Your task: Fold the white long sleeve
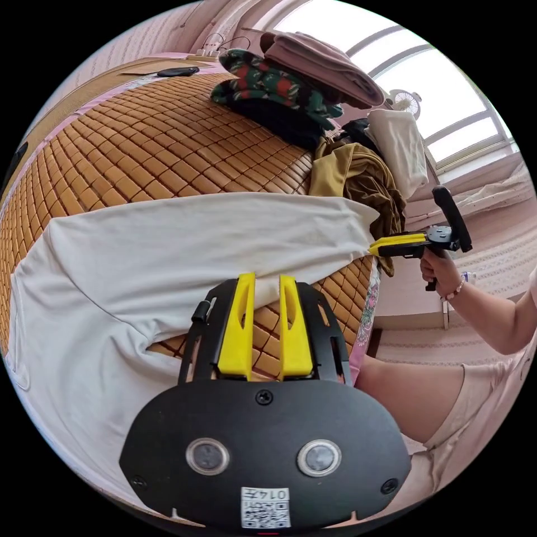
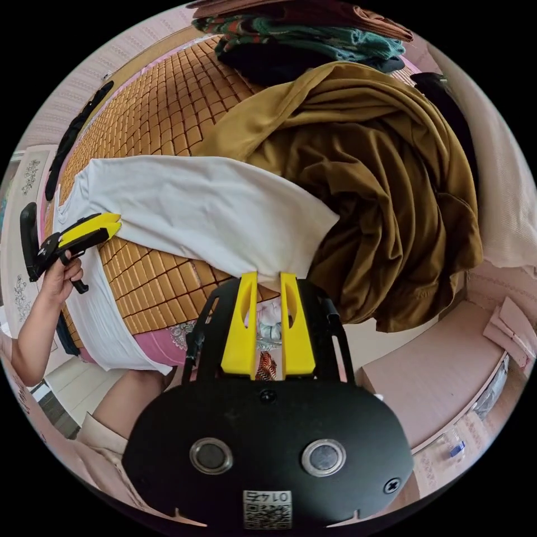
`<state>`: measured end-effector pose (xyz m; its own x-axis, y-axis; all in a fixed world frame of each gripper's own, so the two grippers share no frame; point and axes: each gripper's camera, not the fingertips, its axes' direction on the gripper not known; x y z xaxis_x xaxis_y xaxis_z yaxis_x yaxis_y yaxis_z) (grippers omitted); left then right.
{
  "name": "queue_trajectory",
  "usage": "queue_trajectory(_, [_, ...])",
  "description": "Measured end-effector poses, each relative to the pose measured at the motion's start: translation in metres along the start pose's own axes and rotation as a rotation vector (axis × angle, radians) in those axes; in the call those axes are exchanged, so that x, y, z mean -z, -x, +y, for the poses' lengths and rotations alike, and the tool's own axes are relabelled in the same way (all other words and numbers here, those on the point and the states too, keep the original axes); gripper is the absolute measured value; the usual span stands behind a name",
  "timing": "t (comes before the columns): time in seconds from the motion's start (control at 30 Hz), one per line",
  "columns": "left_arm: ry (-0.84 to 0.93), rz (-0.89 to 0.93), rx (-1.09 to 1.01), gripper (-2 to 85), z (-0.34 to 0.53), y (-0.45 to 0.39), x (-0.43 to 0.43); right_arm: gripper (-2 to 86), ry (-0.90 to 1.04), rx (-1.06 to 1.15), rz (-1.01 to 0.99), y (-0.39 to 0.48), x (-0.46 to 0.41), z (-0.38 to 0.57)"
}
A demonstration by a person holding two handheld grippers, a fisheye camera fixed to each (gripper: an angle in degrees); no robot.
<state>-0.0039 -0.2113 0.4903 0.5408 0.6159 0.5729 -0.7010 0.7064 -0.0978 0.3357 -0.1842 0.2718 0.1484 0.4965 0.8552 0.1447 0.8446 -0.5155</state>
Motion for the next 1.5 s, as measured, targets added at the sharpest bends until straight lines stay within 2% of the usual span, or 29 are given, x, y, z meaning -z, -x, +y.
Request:
queue_trajectory(0.13, [-0.052, -0.037, -0.046, 6.9, 0.025, -0.002, -0.002, 4.9, -0.048, -0.019, -0.044, -0.001, 0.004, -0.003])
queue_trajectory(0.27, [-0.066, 0.035, 0.014, 10.1, 0.055, -0.003, 0.012, 5.1, -0.084, -0.063, -0.036, 0.004, 0.016, -0.004])
queue_trajectory(0.33, [-0.114, 0.029, 0.073, 10.0, 0.097, -0.007, 0.032, 5.2, -0.099, -0.063, -0.075, 0.011, 0.023, -0.004])
queue_trajectory(0.47, [-0.147, 0.051, 0.194, 9.3, 0.173, -0.009, 0.057, 4.3, -0.080, 0.062, -0.051, 0.063, 0.037, -0.015])
queue_trajectory(0.53, [-0.136, 0.006, 0.284, 8.7, 0.225, -0.005, 0.073, 3.7, -0.091, 0.162, -0.027, 0.099, 0.044, -0.028])
queue_trajectory(0.67, [-0.188, -0.095, 0.461, 7.4, 0.302, 0.018, 0.106, 3.1, -0.159, 0.446, -0.140, 0.214, 0.054, -0.081])
queue_trajectory(0.73, [-0.288, -0.203, 0.590, 6.6, 0.353, 0.042, 0.134, 3.0, -0.198, 0.565, -0.248, 0.278, 0.054, -0.110])
queue_trajectory(0.8, [-0.364, -0.306, 0.668, 6.5, 0.387, 0.062, 0.155, 3.1, -0.167, 0.757, -0.413, 0.381, 0.048, -0.148])
queue_trajectory(0.93, [-0.538, -0.481, 0.845, 6.5, 0.456, 0.118, 0.196, 4.0, -0.113, 1.037, -0.481, 0.553, 0.046, -0.180])
queue_trajectory(1.0, [-0.579, -0.467, 0.908, 6.5, 0.480, 0.145, 0.204, 4.9, -0.085, 1.158, -0.482, 0.661, 0.044, -0.185])
queue_trajectory(1.13, [-0.592, -0.439, 0.949, 6.6, 0.515, 0.177, 0.199, 8.3, -0.059, 1.283, -0.393, 0.801, 0.024, -0.172])
queue_trajectory(1.2, [-0.601, -0.419, 0.964, 6.6, 0.529, 0.178, 0.194, 13.0, -0.063, 1.323, -0.265, 0.876, 0.002, -0.155])
queue_trajectory(1.27, [-0.634, -0.389, 0.964, 6.6, 0.546, 0.175, 0.189, 13.7, -0.036, 1.371, -0.144, 0.920, -0.022, -0.144])
queue_trajectory(1.33, [-0.647, -0.360, 0.987, 6.5, 0.571, 0.169, 0.182, 9.6, -0.025, 1.392, 0.029, 0.949, -0.047, -0.139])
queue_trajectory(1.37, [-0.647, -0.354, 0.991, 6.5, 0.577, 0.167, 0.180, 2.9, -0.167, 1.402, 0.073, 0.957, -0.044, -0.134])
queue_trajectory(1.4, [-0.648, -0.342, 1.007, 6.5, 0.590, 0.163, 0.178, 1.8, -0.187, 1.430, 0.139, 0.966, -0.049, -0.131])
queue_trajectory(1.47, [-0.650, -0.342, 1.024, 6.5, 0.608, 0.156, 0.177, 0.8, -0.167, 1.487, 0.136, 0.976, -0.048, -0.129])
queue_trajectory(1.5, [-0.649, -0.351, 1.031, 6.5, 0.620, 0.151, 0.177, 0.5, -0.093, 1.544, 0.051, 0.982, -0.041, -0.128])
